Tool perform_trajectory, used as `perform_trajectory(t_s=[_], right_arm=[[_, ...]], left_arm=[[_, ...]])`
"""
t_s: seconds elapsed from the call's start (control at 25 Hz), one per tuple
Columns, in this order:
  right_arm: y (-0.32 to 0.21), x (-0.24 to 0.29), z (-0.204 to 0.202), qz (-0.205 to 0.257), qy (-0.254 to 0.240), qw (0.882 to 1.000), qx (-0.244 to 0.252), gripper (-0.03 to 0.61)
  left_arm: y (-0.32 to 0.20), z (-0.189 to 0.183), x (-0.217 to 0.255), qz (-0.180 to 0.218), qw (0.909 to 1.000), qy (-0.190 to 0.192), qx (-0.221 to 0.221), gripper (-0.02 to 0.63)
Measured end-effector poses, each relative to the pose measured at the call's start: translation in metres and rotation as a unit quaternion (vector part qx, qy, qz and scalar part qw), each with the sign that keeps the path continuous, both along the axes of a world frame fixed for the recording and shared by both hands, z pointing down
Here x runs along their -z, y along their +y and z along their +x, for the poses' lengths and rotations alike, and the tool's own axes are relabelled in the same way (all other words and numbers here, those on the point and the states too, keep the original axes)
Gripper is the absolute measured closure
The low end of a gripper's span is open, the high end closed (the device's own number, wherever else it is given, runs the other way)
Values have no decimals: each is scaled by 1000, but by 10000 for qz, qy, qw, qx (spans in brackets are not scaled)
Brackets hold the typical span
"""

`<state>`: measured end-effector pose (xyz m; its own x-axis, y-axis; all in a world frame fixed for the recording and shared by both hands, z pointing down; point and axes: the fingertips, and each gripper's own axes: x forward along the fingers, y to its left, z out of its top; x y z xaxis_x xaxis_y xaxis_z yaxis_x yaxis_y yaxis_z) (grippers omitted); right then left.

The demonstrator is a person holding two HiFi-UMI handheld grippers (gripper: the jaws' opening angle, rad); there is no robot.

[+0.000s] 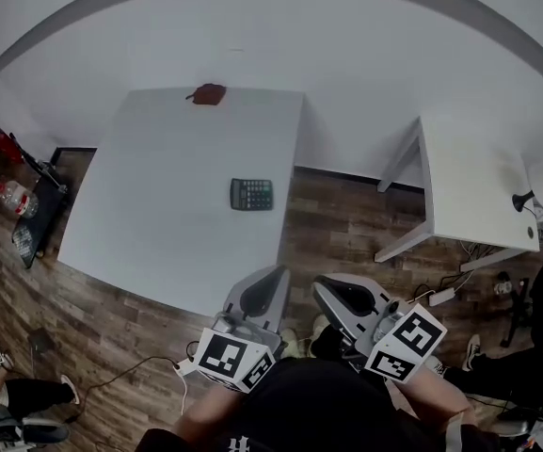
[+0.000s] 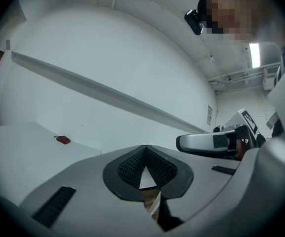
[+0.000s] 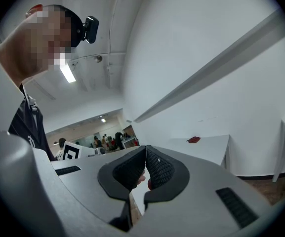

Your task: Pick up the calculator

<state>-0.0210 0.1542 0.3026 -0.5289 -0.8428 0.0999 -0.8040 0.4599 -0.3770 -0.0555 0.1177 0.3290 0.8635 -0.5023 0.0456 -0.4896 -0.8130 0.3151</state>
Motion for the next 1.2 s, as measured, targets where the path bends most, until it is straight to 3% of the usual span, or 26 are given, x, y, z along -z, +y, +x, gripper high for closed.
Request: perform_trajectory(t_s=[0.32,0.64,0.92,1.2], right_arm=[[-55,-20,17,-129,-131,9991,394,565],[-122,-29,51,-254,-135,9945,1011,565],[-173,-45,88,-423,-287,9870,1524,565],[-195,-57,94,-651,-454,9792,1867,565]], left_arm=[[-52,14,-27,-322,9989,-114,321,607],[-115,45,-37,-517,9938,-205,967,607],[-163,76,-59,-745,9844,-469,1521,607],[-198,60,-101,-920,9733,-684,1988,607]])
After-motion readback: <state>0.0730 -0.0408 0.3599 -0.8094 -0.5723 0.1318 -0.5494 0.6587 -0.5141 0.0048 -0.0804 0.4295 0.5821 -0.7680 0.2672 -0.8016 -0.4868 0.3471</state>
